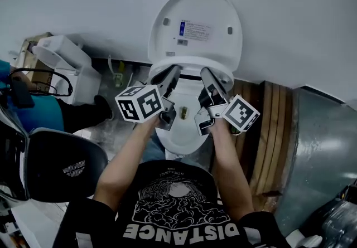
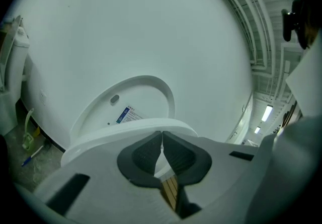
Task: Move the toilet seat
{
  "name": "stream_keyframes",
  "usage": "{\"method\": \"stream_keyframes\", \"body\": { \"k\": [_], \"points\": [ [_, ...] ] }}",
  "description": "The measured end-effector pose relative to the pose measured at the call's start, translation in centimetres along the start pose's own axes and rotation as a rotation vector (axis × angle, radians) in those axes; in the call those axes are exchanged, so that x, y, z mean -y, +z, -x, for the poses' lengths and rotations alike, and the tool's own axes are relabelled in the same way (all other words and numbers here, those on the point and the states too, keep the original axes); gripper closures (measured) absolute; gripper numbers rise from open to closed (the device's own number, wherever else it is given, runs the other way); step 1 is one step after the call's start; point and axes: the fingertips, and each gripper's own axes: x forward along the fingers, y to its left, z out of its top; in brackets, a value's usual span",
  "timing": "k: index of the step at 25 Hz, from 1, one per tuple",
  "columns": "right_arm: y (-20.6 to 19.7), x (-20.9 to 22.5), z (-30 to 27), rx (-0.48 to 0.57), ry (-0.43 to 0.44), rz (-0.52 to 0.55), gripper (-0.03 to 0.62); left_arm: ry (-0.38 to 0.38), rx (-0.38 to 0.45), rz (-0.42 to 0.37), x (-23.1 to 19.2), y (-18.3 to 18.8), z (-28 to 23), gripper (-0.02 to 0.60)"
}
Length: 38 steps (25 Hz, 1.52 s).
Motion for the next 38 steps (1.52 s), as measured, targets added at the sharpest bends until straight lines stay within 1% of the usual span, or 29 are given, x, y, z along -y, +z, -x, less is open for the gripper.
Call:
{"method": "stream_keyframes", "body": {
  "k": [1, 3, 7, 10, 11, 14, 16, 17, 19, 21, 28, 38],
  "points": [
    [0.3, 0.0, -0.4, 0.004, 0.000, 0.006, 0.553, 0.002, -0.001, -0.009, -0.1, 0.3, -0.3, 0.555],
    [1.0, -0.5, -1.3, 0.011, 0.031, 0.040, 0.554, -0.001, -0.004, -0.025, -0.3, 0.9, -0.9, 0.558],
    [1.9, -0.2, -2.4, 0.023, 0.011, 0.052, 0.556, -0.009, -0.011, -0.050, -0.6, 1.8, -2.0, 0.561],
    [2.8, -0.7, -3.5, 0.038, 0.044, 0.085, 0.557, -0.018, -0.022, -0.067, -0.7, 2.5, -2.9, 0.561],
    [3.1, -0.6, -3.8, 0.045, 0.041, 0.084, 0.557, -0.022, -0.026, -0.072, -0.8, 2.7, -3.3, 0.561],
    [3.6, 0.6, -4.4, 0.061, -0.013, 0.055, 0.559, -0.029, -0.036, -0.086, -1.1, 3.4, -4.2, 0.563],
    [4.2, 0.4, -5.3, 0.069, 0.009, 0.073, 0.557, -0.032, -0.039, -0.096, -1.4, 3.8, -4.9, 0.564],
    [4.4, 0.5, -5.7, 0.072, 0.008, 0.078, 0.559, -0.034, -0.040, -0.103, -1.5, 4.0, -5.2, 0.565],
    [4.7, 1.3, -6.0, 0.076, -0.035, 0.071, 0.559, -0.038, -0.042, -0.119, -1.7, 4.5, -5.8, 0.565],
    [5.2, 1.8, -6.3, 0.079, -0.056, 0.079, 0.559, -0.043, -0.045, -0.130, -1.8, 4.8, -6.5, 0.565],
    [6.7, 2.8, -8.3, 0.103, -0.073, 0.093, 0.563, -0.058, -0.057, -0.145, -2.5, 6.1, -8.7, 0.566],
    [8.4, 4.7, -11.1, 0.119, -0.118, 0.111, 0.563, -0.080, -0.071, -0.171, -3.7, 7.7, -11.8, 0.566]
  ]
}}
